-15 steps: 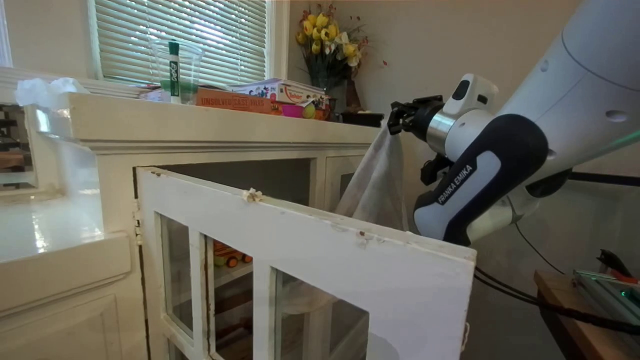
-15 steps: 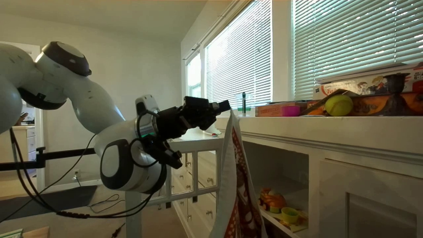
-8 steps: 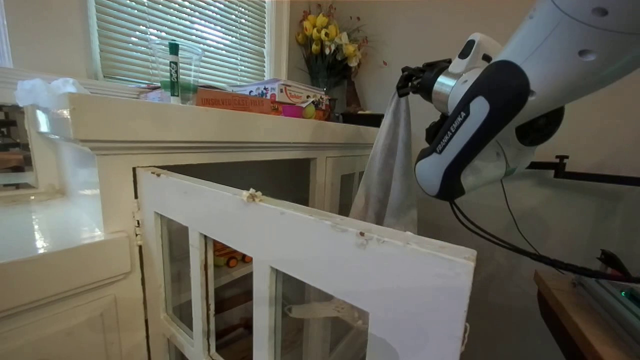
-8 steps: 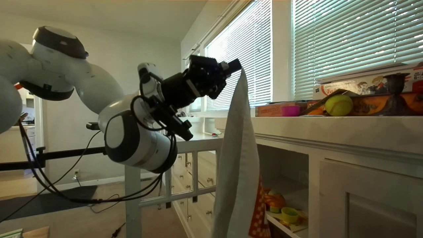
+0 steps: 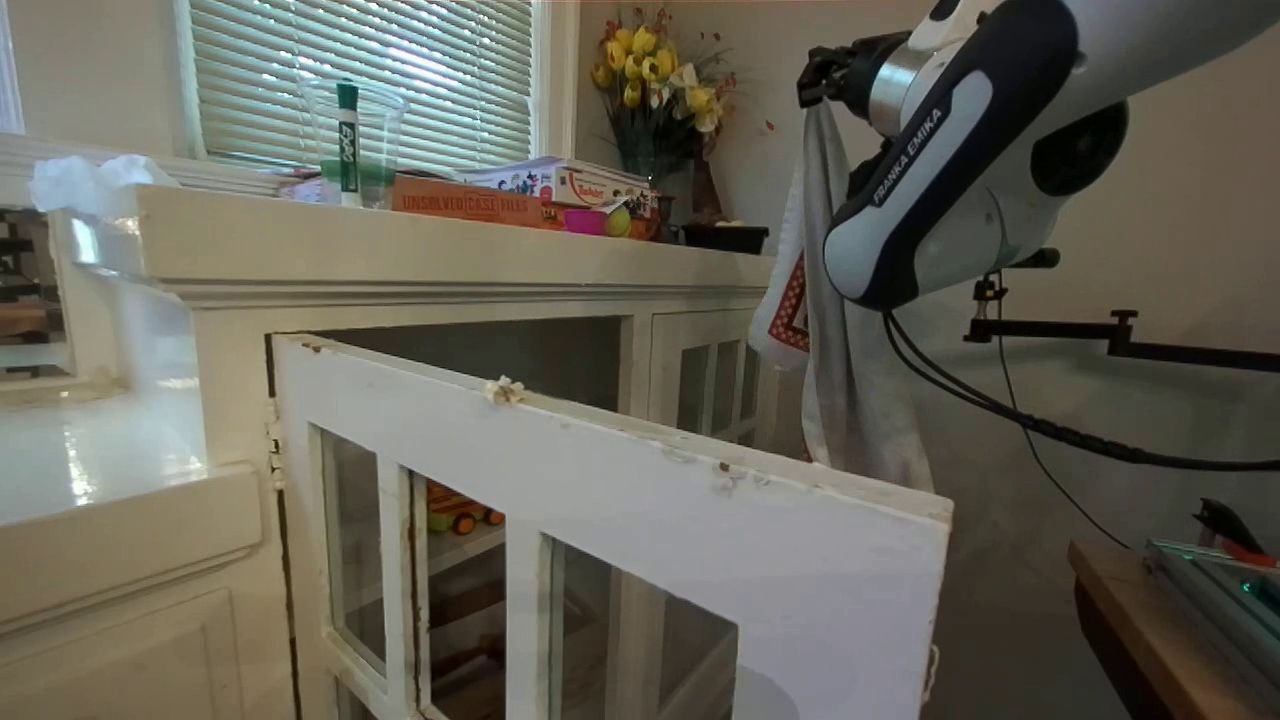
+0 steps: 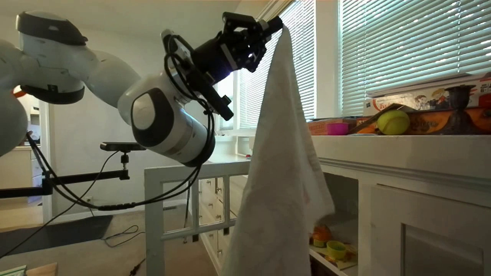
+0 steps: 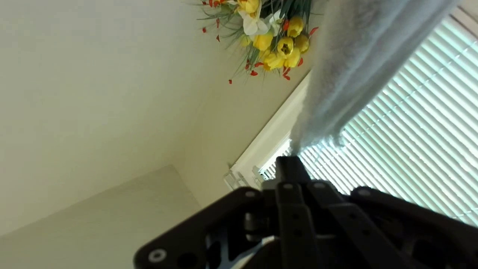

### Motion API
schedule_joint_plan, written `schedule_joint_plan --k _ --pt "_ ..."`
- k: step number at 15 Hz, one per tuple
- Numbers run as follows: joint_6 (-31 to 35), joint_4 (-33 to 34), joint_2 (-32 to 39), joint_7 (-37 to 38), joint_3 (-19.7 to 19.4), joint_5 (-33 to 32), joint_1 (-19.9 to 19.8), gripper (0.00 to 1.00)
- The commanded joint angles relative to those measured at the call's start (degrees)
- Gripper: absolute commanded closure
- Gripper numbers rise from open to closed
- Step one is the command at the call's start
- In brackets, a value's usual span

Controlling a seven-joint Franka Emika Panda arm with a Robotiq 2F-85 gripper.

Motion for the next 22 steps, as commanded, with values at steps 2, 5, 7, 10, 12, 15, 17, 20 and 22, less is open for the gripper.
schedule_joint_plan --k 2,5,7,10,12,15,17,20,22 --pt "1.8 0.8 -4.3 -2.0 -1.4 -0.7 0.9 0.99" --pt "1.7 1.1 -5.4 -1.9 -2.2 -0.8 1.7 0.99" --pt "1.7 1.1 -5.4 -1.9 -2.2 -0.9 1.7 0.99" --pt "1.7 1.1 -5.4 -1.9 -2.2 -0.9 1.7 0.99" --pt "1.7 0.5 -6.4 -1.1 -2.3 -1.7 2.1 1.00" --pt "1.2 -1.8 -10.1 0.7 -4.2 -4.8 4.8 1.00" --pt "0.8 -2.7 -12.4 1.5 -6.7 -6.0 7.0 1.00" --pt "-2.2 -3.0 -14.8 1.4 -12.2 -6.4 12.1 1.00" --pt "-5.3 -2.8 -15.5 2.0 -17.3 -8.3 15.9 1.00"
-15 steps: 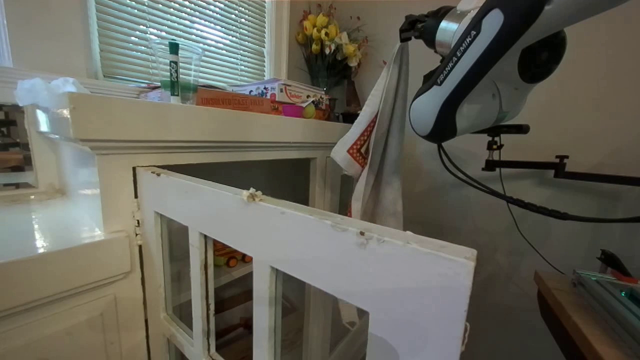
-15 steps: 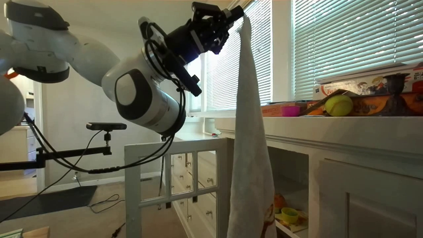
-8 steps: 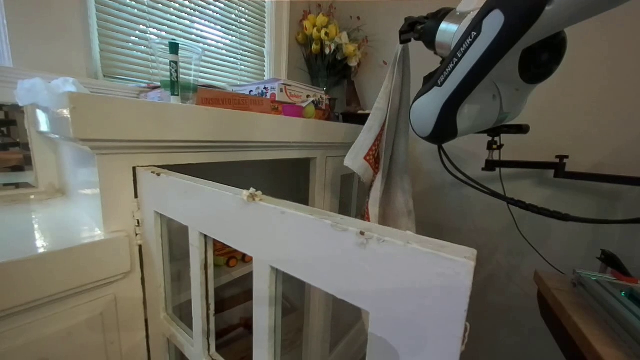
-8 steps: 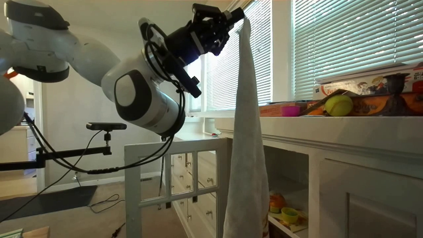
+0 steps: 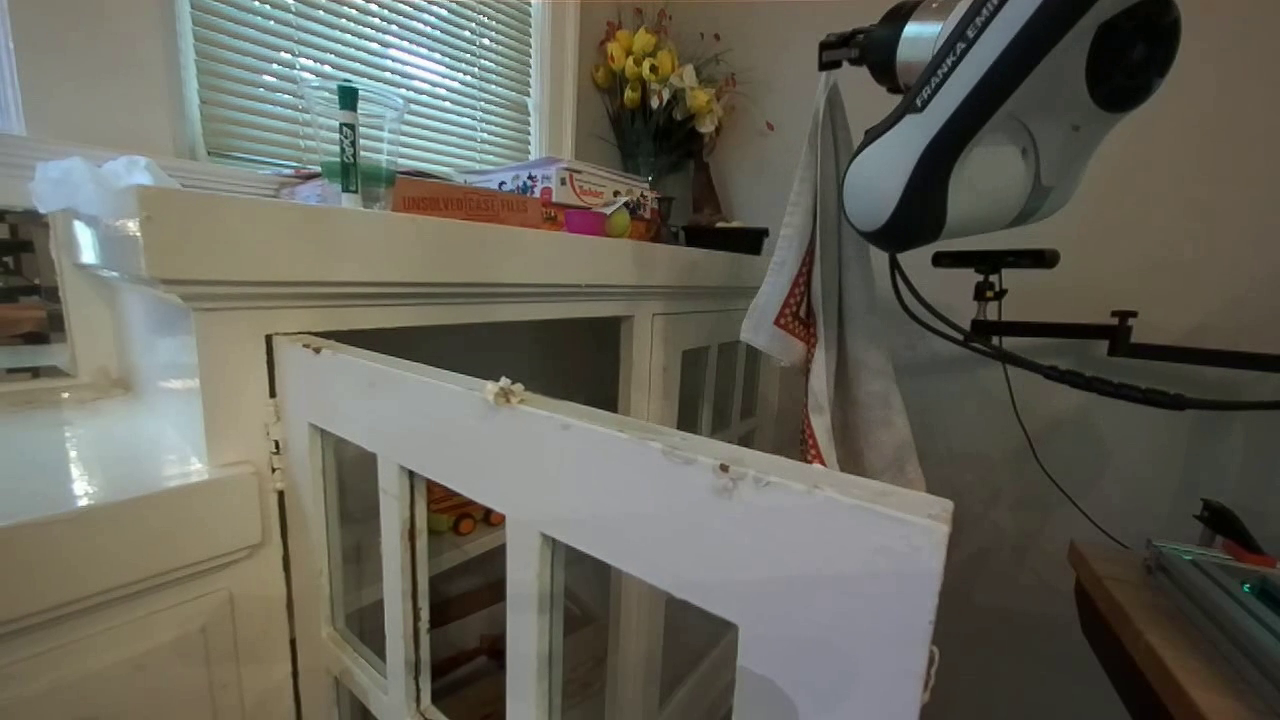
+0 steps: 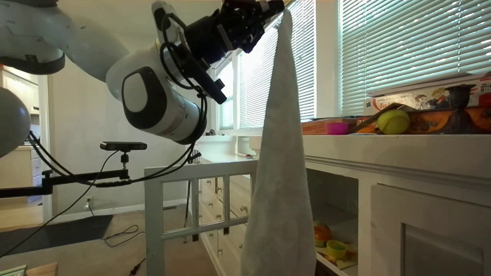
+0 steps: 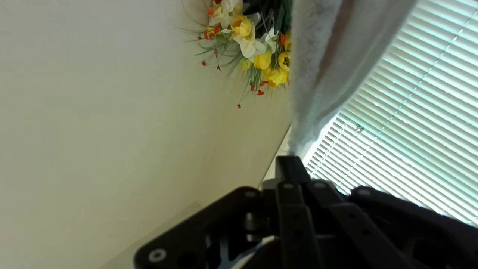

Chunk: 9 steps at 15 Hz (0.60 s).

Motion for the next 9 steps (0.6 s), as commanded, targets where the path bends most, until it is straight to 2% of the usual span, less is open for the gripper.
schedule_joint_plan --k 1,5,9 --pt "-5.4 -0.5 -4.0 0.8 -9.7 -5.3 7.9 1.00" --pt "-14.1 -0.2 -2.9 5.3 -20.0 -14.6 14.4 1.00" --pt "-20.7 0.2 -3.6 11.4 -31.0 -29.1 21.8 1.00"
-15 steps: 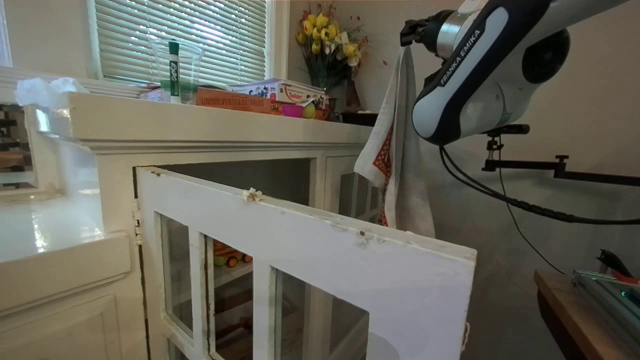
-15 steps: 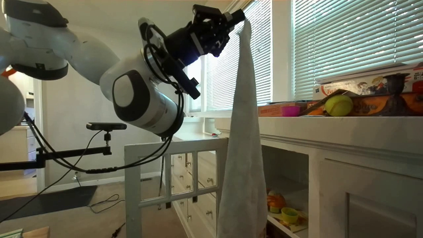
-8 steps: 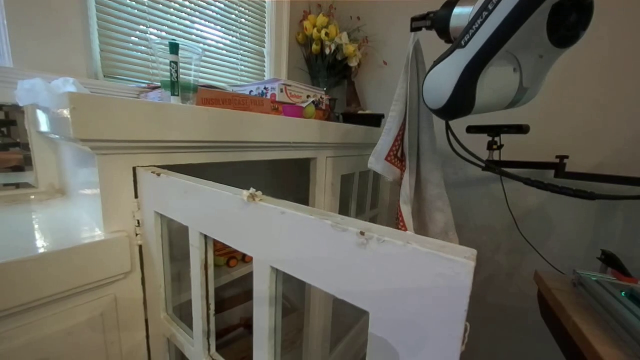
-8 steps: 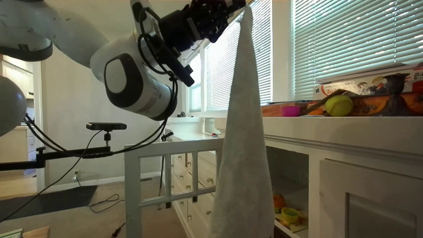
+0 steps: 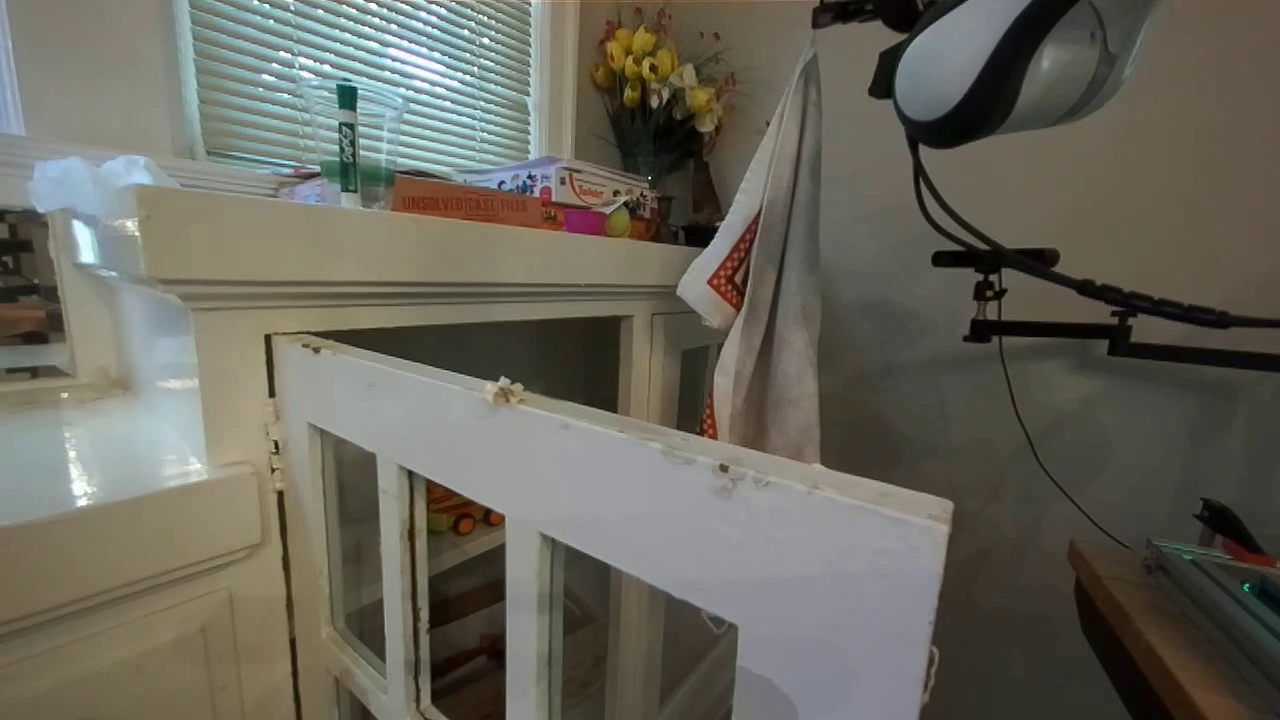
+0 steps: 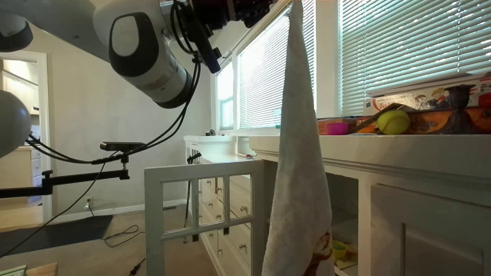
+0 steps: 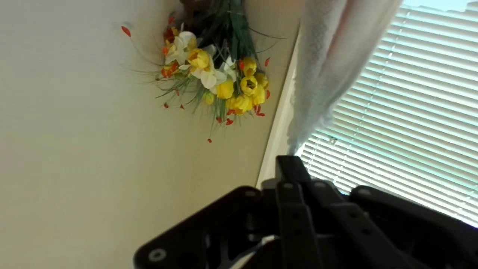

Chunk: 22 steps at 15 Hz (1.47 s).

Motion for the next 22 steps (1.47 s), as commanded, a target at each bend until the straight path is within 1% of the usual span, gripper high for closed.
schedule_joint_plan --k 1,2,5,8,9,10,13,15,16,17,22 --pt "-5.0 0.6 -1.6 4.8 -10.2 -12.1 7.4 1.00" --pt "-6.1 0.7 -1.7 5.6 -12.6 -14.8 9.1 1.00" --pt "-9.5 1.2 -2.7 7.7 -21.9 -23.1 16.8 1.00" --pt "-13.2 1.5 -3.3 8.7 -30.7 -29.2 24.9 1.00" --pt "-13.1 2.5 -4.2 9.7 -26.0 -26.4 23.3 1.00" --pt "-13.6 2.7 -4.5 9.8 -27.3 -26.7 25.3 1.00" --pt "-14.6 4.1 -6.4 10.6 -26.0 -26.4 27.5 1.00" --pt "-14.8 4.2 -6.2 9.9 -26.8 -26.9 28.6 1.00" --pt "-14.1 4.1 -5.7 9.2 -26.8 -26.9 28.1 1.00" --pt "-14.0 2.4 -4.5 9.5 -25.6 -25.7 27.4 0.99" --pt "-14.0 2.7 -4.5 9.5 -25.8 -25.8 27.5 0.99"
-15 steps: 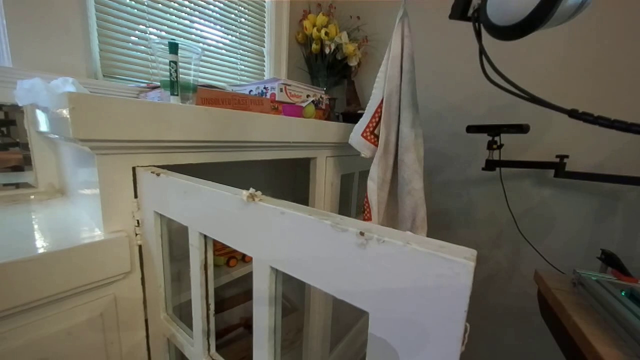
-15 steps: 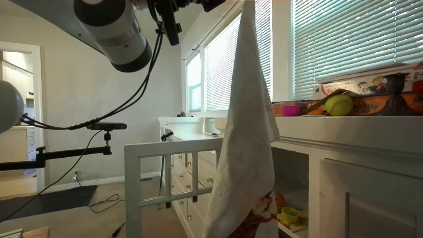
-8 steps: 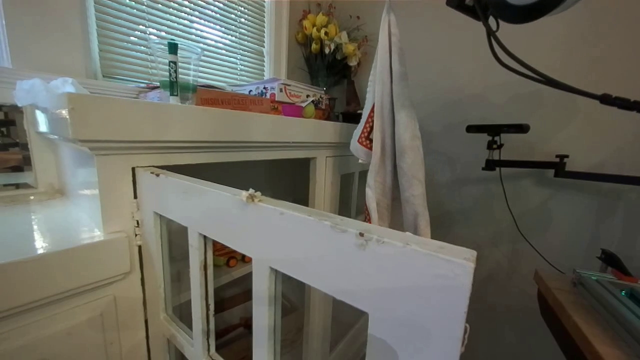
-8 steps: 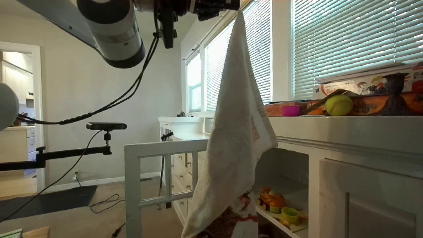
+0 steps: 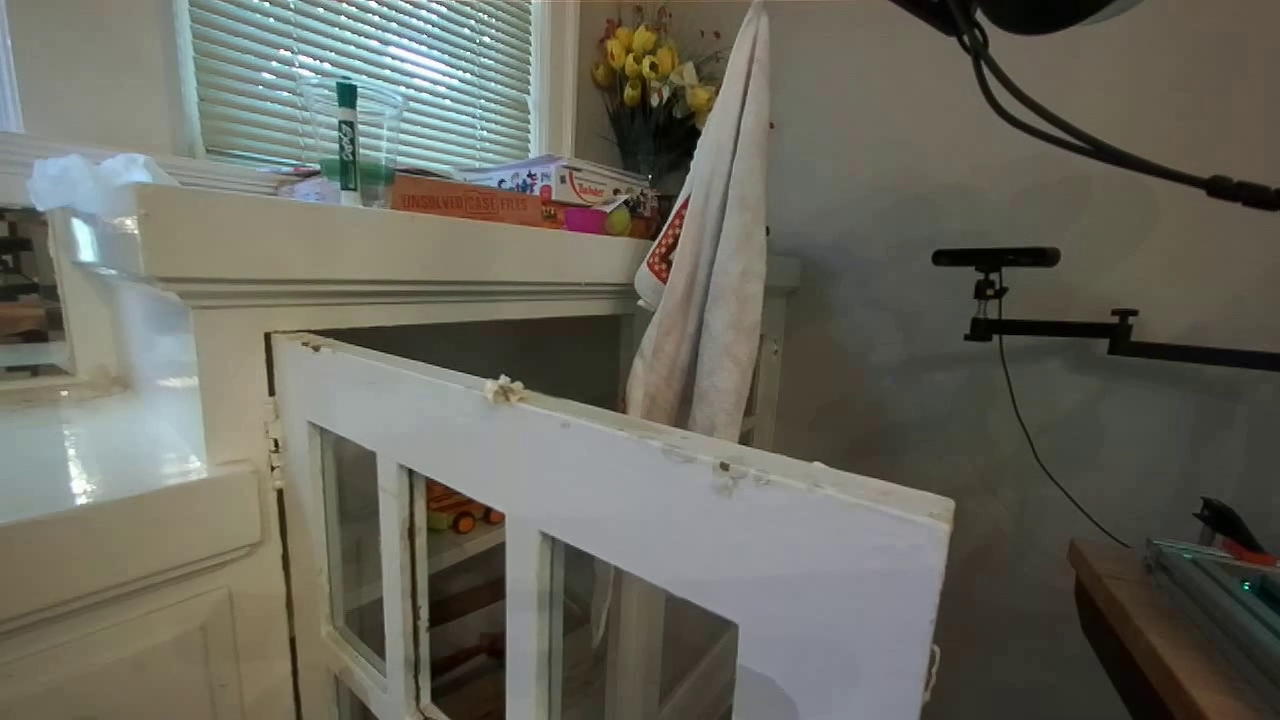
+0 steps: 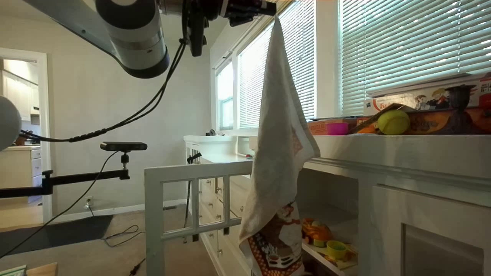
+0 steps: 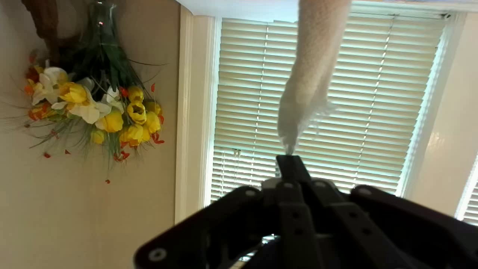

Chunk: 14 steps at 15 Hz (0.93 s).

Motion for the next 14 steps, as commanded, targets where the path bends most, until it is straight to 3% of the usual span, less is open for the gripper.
schedule_joint_plan --k 1,2,8,11,14 --pt "0.5 -0.8 -0.4 1.0 0.2 0.7 0.5 1.00" --pt "3.3 -1.1 -2.5 3.2 0.2 1.7 2.0 1.00" --pt "15.1 0.5 -11.4 14.5 3.1 2.4 2.0 1.00" --pt "19.4 2.1 -15.3 21.3 1.9 -0.8 2.3 1.00" --pt "21.5 4.7 -18.6 27.3 -2.3 -4.5 5.5 1.00"
